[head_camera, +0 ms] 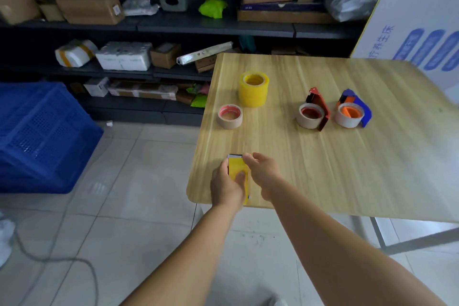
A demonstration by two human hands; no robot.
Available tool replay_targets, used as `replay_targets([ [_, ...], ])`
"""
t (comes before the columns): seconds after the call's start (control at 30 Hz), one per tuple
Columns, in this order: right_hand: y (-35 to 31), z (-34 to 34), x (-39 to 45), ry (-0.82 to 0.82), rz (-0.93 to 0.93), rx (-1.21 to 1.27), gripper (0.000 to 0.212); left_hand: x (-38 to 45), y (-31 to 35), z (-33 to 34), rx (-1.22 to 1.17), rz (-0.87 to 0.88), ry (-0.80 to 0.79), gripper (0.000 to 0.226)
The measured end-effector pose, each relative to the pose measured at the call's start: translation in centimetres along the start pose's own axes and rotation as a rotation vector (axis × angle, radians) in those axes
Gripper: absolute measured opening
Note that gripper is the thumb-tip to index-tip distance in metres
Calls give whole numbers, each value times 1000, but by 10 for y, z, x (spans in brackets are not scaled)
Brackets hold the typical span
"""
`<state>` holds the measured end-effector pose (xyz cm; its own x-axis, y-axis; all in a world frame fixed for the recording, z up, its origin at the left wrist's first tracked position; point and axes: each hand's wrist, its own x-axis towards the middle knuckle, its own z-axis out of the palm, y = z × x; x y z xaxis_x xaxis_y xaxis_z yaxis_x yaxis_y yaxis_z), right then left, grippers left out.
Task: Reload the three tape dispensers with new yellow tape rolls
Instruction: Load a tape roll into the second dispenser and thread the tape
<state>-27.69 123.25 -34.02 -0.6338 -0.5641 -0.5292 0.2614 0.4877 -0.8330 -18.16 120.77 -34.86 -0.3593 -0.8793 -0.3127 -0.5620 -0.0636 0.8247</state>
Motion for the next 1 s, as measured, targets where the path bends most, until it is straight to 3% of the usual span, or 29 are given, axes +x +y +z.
replay_targets([
  [0.37,-32,-98,65,62,-244,-436,60,53,81,61,676,235,-40,63],
  [0.7,-64,-204,162,41,-396,-748,54,115,149,160,759,317,-162,63],
  [1.0,-65,-237,219,-10,-421,-1039,54,158,169,225,857,355,-369,59],
])
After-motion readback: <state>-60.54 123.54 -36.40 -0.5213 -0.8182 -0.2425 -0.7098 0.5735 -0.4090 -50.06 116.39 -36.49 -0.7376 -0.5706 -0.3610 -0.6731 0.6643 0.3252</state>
